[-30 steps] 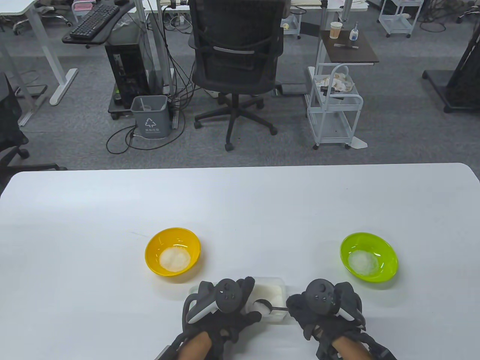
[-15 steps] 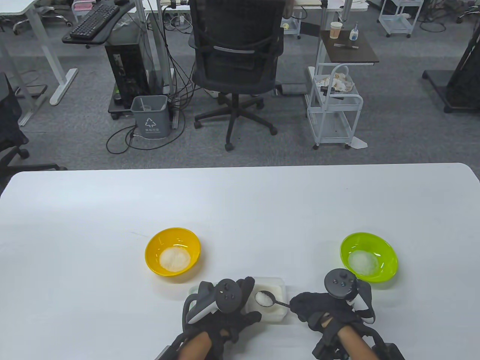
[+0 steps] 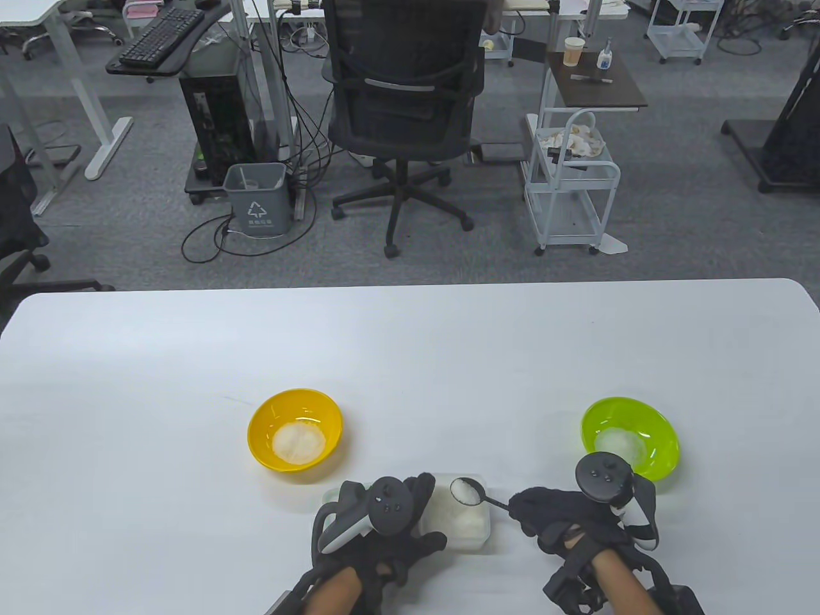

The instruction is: Scoop white sugar from container into bowls

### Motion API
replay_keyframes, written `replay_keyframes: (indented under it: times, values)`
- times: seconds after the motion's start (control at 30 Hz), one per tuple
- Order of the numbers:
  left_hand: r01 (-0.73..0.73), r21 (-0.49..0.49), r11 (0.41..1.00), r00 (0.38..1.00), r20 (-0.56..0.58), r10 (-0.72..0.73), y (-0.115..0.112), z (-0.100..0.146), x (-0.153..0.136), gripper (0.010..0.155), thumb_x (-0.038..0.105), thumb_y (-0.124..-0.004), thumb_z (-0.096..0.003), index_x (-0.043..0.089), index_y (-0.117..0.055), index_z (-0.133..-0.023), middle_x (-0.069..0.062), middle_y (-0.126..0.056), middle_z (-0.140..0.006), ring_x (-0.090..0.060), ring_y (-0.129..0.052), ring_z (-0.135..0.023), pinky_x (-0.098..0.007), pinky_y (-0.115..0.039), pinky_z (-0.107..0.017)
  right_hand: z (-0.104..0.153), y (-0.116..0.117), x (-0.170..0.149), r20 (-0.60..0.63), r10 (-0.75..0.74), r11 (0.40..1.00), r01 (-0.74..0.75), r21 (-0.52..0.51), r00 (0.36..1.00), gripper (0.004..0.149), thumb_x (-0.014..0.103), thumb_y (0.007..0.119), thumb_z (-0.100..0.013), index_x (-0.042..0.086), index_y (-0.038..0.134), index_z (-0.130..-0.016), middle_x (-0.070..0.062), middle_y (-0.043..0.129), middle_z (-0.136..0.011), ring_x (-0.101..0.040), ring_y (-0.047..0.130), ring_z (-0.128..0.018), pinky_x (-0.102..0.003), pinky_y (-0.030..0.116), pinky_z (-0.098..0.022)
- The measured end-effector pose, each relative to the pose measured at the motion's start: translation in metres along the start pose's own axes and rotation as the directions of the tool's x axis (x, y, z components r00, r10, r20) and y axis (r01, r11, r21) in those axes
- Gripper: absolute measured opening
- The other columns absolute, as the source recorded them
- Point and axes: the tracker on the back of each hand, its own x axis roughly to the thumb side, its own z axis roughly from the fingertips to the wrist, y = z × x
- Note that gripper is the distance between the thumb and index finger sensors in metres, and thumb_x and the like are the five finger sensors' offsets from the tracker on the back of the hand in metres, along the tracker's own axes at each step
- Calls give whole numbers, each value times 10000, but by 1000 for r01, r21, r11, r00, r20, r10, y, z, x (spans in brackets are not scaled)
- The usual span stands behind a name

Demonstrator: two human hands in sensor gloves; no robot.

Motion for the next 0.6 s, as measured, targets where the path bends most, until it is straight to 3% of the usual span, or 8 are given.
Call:
replay_keyframes:
  times: [0.6]
  values:
    - [-1, -1, 1000, 1000, 0, 1, 0, 0, 0, 907, 733, -677, -368, 420, -289, -1126, 79, -445, -1223, -232, -538, -1182, -536, -371, -852, 7, -66, -46, -151, -148, 958, 103, -268, 977, 390, 403, 806, -465, 285, 873, -832, -89, 939, -723, -236, 975, -362, -477, 761, -540]
